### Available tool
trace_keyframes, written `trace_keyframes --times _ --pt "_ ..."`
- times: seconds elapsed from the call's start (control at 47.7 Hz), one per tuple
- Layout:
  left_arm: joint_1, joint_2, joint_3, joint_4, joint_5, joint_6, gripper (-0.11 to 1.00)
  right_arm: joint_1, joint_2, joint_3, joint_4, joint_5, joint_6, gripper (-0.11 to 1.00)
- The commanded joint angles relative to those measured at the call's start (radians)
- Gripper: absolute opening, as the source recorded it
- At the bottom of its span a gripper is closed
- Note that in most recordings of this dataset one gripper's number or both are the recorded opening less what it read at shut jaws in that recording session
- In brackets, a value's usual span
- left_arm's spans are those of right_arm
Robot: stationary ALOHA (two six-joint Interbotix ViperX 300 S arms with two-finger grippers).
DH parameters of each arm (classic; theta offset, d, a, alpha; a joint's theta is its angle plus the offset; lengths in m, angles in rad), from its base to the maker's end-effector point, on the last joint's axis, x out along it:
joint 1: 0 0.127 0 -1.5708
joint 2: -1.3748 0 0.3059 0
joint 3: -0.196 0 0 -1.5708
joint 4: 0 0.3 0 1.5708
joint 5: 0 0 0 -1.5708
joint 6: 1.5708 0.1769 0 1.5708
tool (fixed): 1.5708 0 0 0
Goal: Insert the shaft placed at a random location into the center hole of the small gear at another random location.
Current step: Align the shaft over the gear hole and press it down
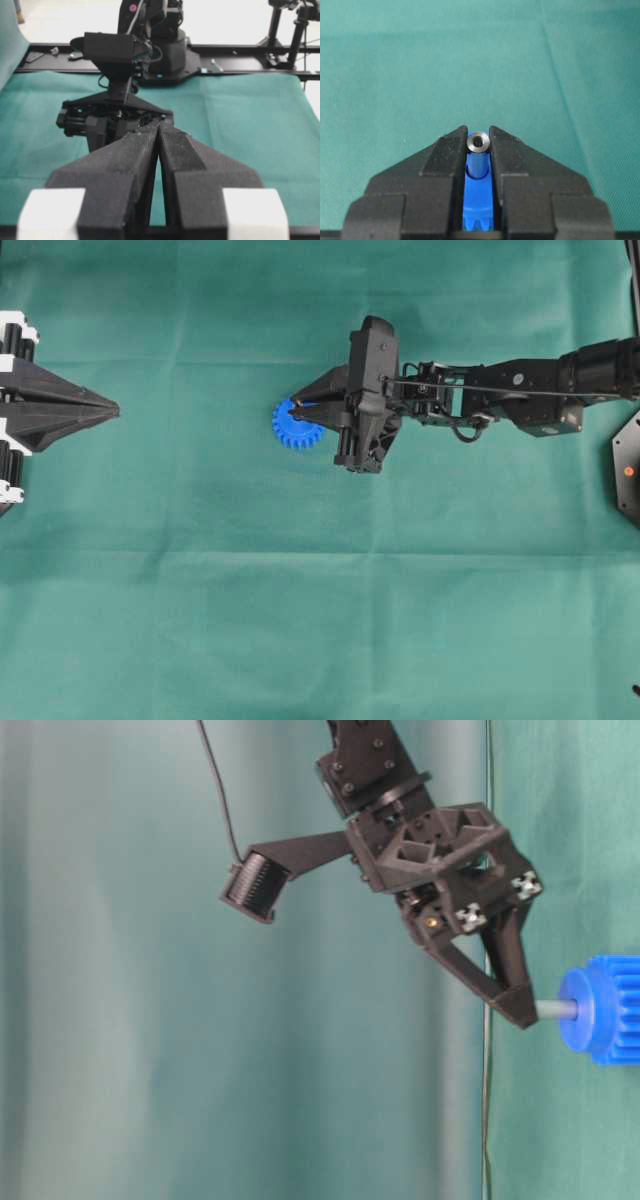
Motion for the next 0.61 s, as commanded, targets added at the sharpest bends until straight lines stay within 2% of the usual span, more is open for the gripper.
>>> trace_keyframes --times 0.0,0.587 --pt "0.002 0.009 -0.021 0.002 -0.006 -0.002 0.0 0.003 -0.003 -0.025 0.003 -0.006 -0.002 0.14" --pt "0.008 0.008 -0.021 0.002 -0.006 -0.002 0.0 0.003 0.029 -0.025 0.003 -0.029 -0.003 0.14"
